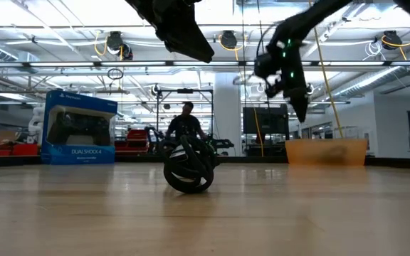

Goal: Pick and place USB-C Cables
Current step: Put the black charger cable into the orange bin

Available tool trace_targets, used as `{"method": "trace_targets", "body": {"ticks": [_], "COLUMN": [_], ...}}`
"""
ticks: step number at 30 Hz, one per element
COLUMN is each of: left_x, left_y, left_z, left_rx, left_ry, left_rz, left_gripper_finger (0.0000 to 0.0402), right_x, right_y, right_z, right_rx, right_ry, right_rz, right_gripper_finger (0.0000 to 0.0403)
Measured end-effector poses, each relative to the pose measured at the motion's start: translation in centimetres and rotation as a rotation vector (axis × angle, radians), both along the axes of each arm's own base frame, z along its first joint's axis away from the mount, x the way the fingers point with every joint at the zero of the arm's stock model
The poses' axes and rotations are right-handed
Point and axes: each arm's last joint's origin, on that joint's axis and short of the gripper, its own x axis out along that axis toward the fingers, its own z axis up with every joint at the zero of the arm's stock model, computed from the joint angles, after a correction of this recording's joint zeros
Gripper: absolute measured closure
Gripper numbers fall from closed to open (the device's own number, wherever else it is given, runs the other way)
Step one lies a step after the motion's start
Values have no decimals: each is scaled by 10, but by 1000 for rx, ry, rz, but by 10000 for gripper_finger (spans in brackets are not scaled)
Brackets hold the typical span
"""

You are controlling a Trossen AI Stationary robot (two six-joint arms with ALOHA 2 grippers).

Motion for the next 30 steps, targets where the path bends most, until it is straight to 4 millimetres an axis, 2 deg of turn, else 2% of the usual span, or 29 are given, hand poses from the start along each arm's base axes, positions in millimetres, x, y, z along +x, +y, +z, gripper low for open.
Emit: {"method": "trace_targets", "body": {"ticks": [7,16,21,25,30], "left_x": [0,0,0,-1,-3], "left_y": [0,-4,-14,-26,-45], "left_z": [0,0,0,0,0], "left_rx": [-5,-24,-41,-65,-87], "left_ry": [0,-3,-4,-6,-6], "left_rz": [4,9,-6,-20,-60], "left_gripper_finger": [220,220,220,220,220], "right_x": [0,-24,-39,-47,-49], "right_y": [60,136,170,194,219], "right_z": [57,113,134,144,142], "right_rx": [-97,-183,-213,-169,-123], "right_ry": [-105,-275,-393,-505,-600], "right_rz": [8,10,52,66,105], "right_gripper_finger": [236,236,236,236,236]}}
